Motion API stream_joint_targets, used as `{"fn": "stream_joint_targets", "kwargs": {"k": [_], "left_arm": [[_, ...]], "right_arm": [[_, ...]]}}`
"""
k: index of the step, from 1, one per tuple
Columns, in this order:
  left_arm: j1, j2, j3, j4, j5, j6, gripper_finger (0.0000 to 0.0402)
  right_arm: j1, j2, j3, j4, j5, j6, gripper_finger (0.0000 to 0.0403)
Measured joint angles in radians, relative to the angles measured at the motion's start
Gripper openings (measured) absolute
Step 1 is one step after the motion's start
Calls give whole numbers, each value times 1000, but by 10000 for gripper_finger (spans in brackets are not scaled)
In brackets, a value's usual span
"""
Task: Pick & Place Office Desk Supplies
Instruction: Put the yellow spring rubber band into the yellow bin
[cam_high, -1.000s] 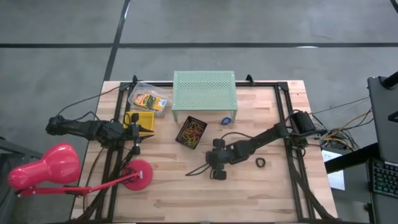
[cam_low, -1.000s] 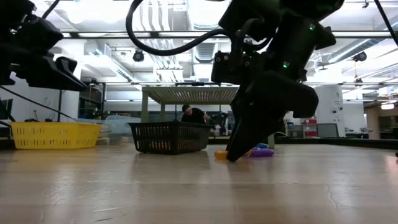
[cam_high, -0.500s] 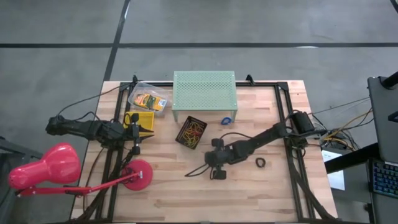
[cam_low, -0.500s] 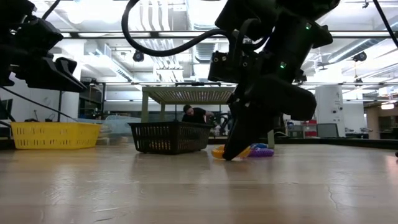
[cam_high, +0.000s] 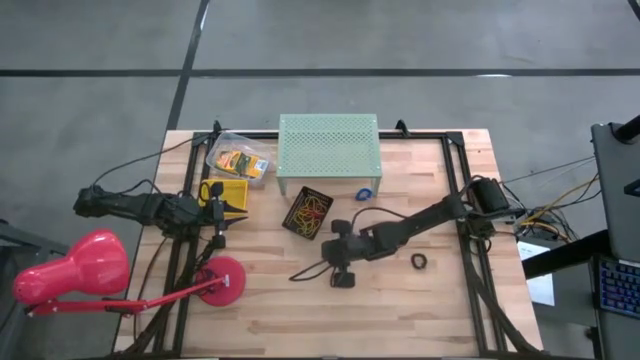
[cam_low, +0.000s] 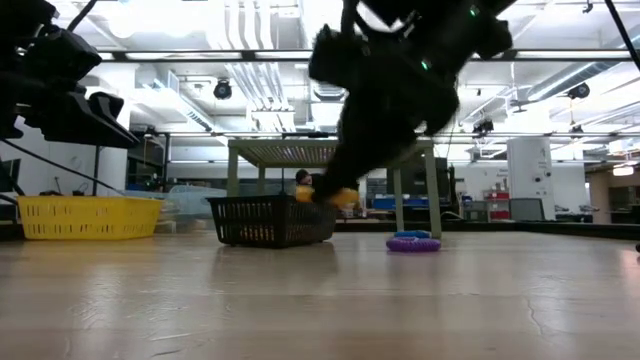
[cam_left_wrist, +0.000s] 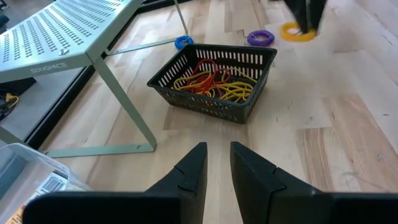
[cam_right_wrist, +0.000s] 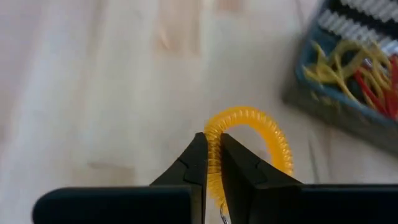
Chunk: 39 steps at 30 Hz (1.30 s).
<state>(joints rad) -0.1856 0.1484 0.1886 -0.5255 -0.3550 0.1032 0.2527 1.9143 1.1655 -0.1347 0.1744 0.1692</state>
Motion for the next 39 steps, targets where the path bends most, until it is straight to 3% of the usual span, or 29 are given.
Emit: {"fn": "stream_joint_targets", "kwargs": {"k": [10, 16, 21, 30, 39], "left_arm": [[0, -1, 0, -3, 0, 0, 73], [0, -1, 0, -4, 0, 0, 73], [0, -1, 0, -3, 0, 0, 73], [0, 0, 0, -3, 0, 0, 73], [0, -1, 0, -3, 0, 0, 73]], "right_arm": [[-33, 20, 14, 418, -50, -130, 22], [-84, 114, 119, 538, -45, -165, 22], [-116, 244, 289, 484, -42, -185, 22], [-165, 465, 697, 84, -37, -148, 22], [-180, 548, 859, 26, -36, -162, 23]]}}
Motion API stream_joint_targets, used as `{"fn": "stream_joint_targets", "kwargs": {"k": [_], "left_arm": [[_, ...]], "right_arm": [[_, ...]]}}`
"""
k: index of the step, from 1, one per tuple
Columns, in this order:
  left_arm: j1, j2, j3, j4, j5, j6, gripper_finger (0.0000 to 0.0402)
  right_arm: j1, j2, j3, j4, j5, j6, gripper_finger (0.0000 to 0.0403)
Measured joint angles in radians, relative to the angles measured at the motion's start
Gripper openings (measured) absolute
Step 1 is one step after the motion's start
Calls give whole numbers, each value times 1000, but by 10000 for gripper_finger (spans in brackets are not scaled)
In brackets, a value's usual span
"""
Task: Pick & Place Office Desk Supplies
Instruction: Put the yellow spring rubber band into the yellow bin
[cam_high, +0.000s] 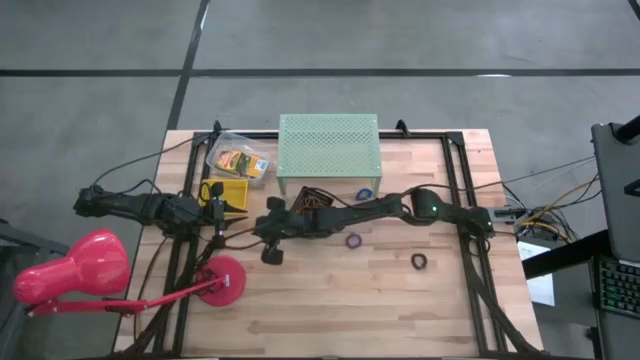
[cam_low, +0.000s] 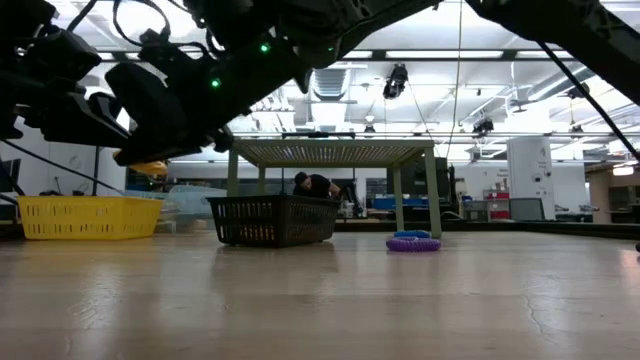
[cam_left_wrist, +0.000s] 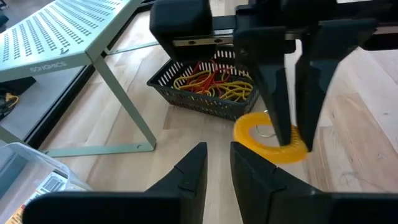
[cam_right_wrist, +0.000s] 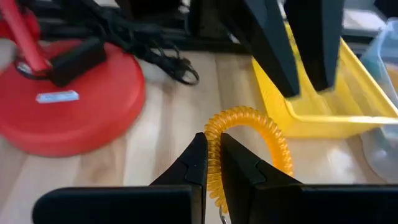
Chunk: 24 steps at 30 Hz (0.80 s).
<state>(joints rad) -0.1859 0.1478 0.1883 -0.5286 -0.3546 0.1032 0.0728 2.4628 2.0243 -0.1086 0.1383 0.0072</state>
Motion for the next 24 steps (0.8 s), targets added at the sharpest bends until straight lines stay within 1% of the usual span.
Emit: {"fn": "stream_joint_targets", "kwargs": {"k": [2, 7, 10, 16, 20, 24], "left_arm": [[0, 0, 0, 0, 0, 0, 73], [0, 0, 0, 0, 0, 0, 73], [0, 0, 0, 0, 0, 0, 73], [0, 0, 0, 0, 0, 0, 73], [0, 0, 0, 0, 0, 0, 73], [0, 0, 0, 0, 0, 0, 73]], "right_arm": [[-3, 2, 2, -19, -9, 16, 23], [-1, 4, -40, -35, -89, 52, 23], [1, 4, -62, -27, -106, 72, 23], [2, 4, -123, 78, -120, 91, 23], [3, 4, -147, 109, -144, 120, 23], [2, 4, -174, 166, -146, 141, 32]]}}
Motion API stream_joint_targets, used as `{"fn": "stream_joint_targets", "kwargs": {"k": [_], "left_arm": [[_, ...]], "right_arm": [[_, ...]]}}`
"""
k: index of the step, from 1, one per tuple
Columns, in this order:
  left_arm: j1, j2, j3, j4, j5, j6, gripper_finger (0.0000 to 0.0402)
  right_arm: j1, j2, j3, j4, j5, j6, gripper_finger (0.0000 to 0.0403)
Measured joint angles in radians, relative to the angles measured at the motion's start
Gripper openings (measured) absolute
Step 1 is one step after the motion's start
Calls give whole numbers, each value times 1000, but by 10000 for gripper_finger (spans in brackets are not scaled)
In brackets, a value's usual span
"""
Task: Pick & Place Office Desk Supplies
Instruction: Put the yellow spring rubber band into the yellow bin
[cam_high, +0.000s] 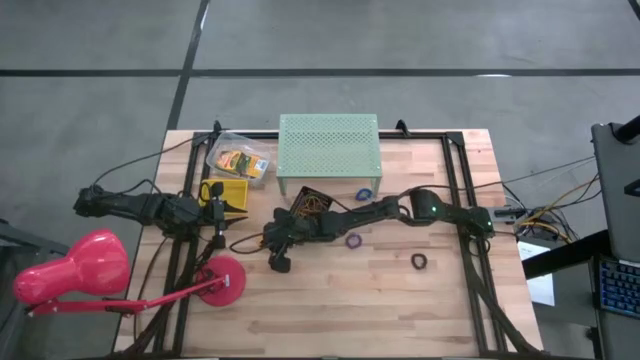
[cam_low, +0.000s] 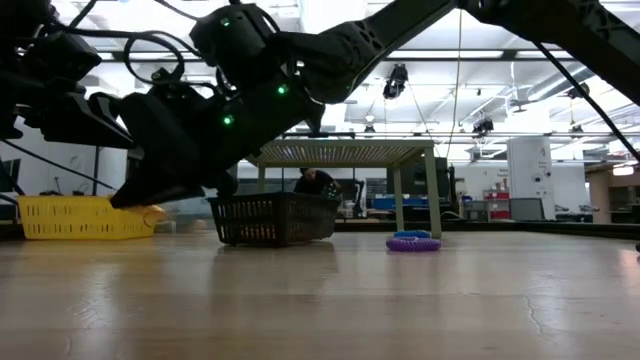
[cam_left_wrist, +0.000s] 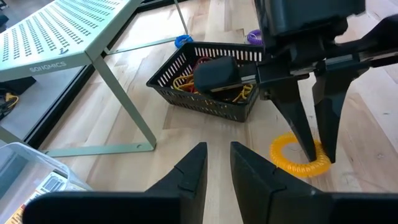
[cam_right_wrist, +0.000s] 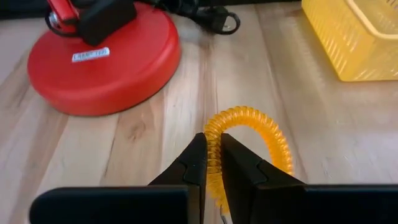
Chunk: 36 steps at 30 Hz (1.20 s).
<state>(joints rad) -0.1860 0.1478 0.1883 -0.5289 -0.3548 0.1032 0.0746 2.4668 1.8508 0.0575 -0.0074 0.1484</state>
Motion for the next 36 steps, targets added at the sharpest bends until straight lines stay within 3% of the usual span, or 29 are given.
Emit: {"fn": "stream_joint_targets", "kwargs": {"k": [12, 27, 36], "left_arm": [[0, 0, 0, 0, 0, 0, 73], [0, 0, 0, 0, 0, 0, 73], [0, 0, 0, 0, 0, 0, 73]], "right_arm": [[-3, -1, -16, 38, 2, 33, 106], [-3, -9, 13, 35, 8, -13, 132], [1, -207, -47, -123, 3, -120, 147]]}}
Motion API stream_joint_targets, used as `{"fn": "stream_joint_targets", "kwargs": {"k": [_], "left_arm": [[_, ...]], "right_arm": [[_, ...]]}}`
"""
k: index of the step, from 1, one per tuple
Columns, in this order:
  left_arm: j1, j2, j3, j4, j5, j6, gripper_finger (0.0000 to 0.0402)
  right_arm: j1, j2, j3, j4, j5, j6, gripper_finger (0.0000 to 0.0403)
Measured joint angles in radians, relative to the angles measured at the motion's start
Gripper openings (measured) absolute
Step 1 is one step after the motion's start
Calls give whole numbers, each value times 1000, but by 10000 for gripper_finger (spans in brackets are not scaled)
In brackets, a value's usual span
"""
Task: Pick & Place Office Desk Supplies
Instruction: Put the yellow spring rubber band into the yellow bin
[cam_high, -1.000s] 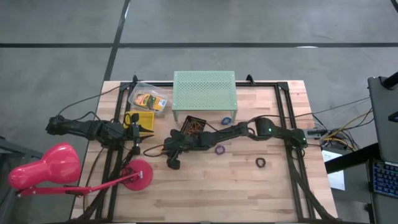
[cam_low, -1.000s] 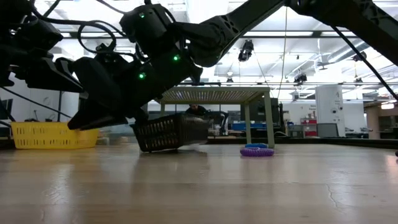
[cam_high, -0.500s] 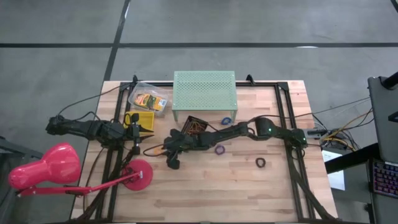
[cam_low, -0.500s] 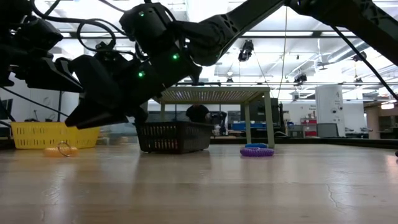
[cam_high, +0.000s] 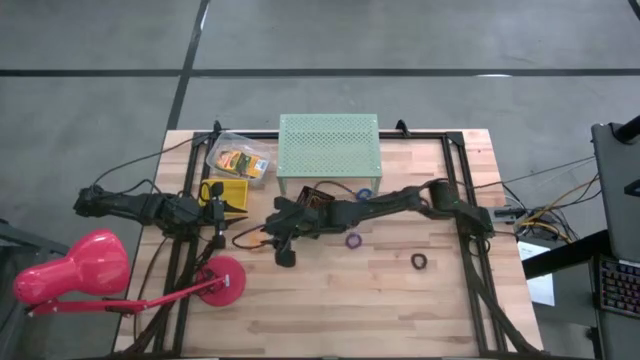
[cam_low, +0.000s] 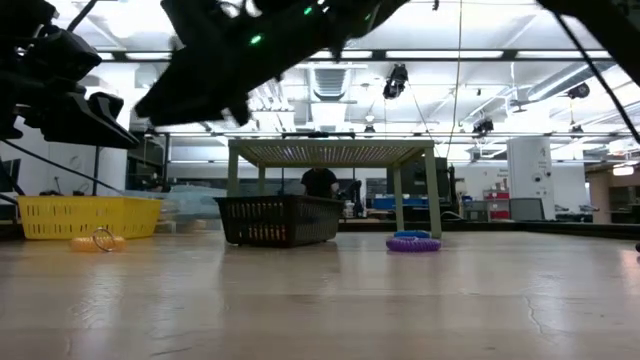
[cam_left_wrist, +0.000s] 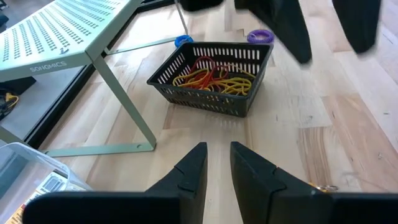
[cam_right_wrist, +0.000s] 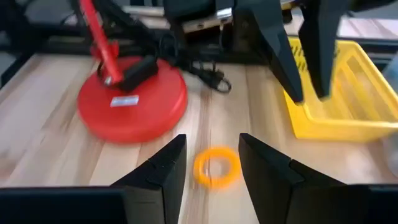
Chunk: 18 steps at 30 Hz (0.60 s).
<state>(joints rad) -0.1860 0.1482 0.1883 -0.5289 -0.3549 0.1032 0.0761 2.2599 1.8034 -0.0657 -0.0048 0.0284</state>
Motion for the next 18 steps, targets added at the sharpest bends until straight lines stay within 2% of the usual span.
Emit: {"fn": "stream_joint_targets", "kwargs": {"k": [6, 18], "left_arm": [[0, -1, 0, -1, 0, 0, 73], [0, -1, 0, 0, 0, 0, 73]], "right_arm": [[0, -205, -201, 27, 3, -7, 148], [3, -650, -851, 393, 66, -4, 125]]}}
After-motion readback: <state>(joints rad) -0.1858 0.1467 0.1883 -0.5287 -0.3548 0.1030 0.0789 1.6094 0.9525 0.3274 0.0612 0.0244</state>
